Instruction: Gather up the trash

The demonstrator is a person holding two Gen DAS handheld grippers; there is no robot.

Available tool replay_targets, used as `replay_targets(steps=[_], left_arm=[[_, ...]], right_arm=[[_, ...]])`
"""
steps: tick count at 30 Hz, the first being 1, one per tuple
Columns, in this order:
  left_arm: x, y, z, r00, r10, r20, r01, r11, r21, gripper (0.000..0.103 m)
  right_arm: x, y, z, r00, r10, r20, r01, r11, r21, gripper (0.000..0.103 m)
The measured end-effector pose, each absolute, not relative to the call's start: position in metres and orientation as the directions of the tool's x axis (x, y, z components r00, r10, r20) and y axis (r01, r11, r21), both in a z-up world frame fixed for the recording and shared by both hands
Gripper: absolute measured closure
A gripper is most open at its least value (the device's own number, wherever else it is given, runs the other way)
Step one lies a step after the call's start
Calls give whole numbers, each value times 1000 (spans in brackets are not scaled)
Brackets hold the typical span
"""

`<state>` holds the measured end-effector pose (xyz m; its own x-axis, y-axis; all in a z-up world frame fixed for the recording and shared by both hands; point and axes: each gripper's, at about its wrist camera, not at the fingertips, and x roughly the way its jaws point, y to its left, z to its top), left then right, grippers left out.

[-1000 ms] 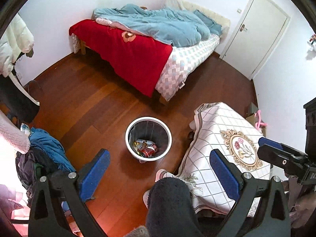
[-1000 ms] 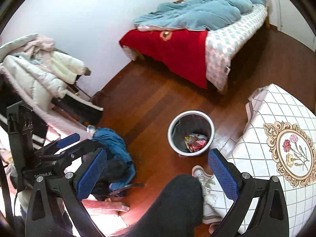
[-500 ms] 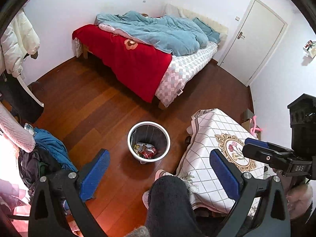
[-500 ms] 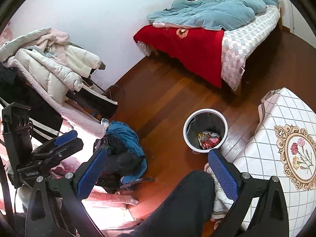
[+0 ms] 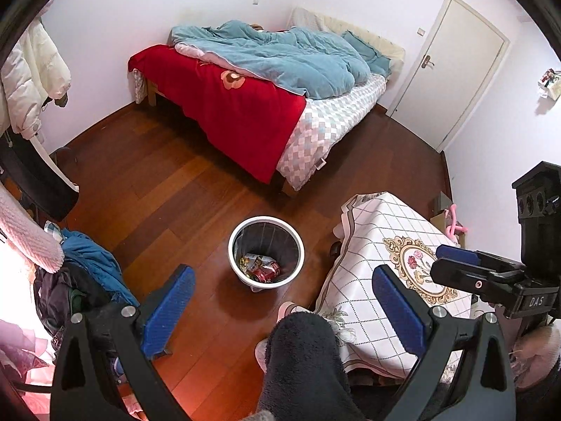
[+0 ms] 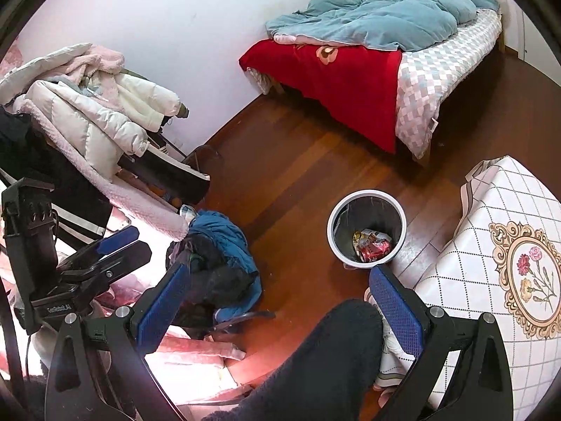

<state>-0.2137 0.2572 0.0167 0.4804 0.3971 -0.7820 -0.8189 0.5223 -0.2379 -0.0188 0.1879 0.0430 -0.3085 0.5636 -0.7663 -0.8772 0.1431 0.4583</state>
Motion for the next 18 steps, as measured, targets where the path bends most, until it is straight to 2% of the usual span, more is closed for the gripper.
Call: replay_targets(steps=[18], left_arm=[[-211, 258, 17, 493, 371, -787, -797, 556, -237, 0]], right_arm=[[-22, 183, 45, -309, 543, -781, -885, 136, 445, 0]])
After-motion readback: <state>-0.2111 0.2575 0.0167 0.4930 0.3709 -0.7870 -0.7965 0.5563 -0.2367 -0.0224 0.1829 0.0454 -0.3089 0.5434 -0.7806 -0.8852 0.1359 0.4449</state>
